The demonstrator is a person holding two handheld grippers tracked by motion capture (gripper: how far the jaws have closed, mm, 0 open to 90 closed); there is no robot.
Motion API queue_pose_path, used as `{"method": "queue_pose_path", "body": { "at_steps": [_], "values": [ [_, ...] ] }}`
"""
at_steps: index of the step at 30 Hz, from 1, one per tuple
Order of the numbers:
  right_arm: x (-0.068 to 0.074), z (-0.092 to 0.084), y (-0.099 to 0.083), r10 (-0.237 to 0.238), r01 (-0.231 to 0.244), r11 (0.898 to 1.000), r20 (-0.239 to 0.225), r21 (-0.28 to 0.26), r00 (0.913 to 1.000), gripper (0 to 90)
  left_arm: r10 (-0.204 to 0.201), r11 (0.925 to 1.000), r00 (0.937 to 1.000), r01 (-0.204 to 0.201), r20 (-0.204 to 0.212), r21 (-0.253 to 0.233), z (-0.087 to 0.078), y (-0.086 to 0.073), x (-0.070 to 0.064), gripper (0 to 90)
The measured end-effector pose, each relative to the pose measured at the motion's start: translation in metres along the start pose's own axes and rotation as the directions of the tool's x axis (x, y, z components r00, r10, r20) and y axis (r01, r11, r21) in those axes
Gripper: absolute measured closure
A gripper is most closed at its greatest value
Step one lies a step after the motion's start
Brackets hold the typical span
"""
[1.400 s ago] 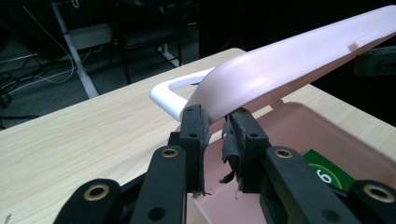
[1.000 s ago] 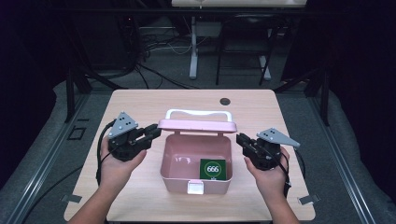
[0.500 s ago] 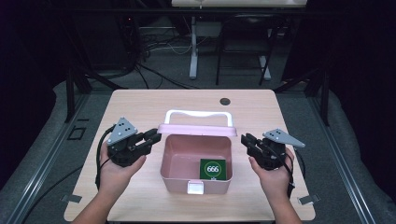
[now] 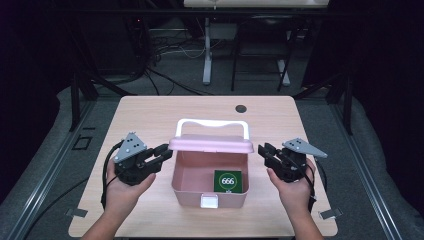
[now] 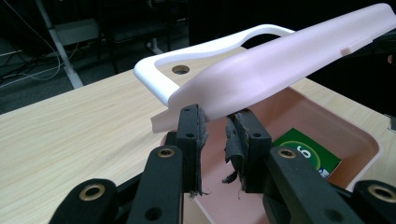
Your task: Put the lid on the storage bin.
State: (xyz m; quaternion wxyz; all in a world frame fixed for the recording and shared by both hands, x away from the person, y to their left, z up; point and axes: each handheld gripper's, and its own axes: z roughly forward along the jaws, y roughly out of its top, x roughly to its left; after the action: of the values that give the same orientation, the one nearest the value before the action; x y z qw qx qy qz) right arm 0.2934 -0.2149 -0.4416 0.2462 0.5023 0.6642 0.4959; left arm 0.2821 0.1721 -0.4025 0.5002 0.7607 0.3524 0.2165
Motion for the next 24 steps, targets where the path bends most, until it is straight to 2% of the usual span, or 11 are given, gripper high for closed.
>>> {"method": "queue_pose_path", "body": {
  "at_steps": [24],
  "values": [
    [-0.004, 0.003, -0.003, 0.013, -0.013, 1.000, -0.001, 0.018, 0.9999, 69.8, 0.003, 0.9996, 0.9998, -0.004, 0.019, 0.027, -0.005, -0.019, -0.006, 74.1]
  ]
}}
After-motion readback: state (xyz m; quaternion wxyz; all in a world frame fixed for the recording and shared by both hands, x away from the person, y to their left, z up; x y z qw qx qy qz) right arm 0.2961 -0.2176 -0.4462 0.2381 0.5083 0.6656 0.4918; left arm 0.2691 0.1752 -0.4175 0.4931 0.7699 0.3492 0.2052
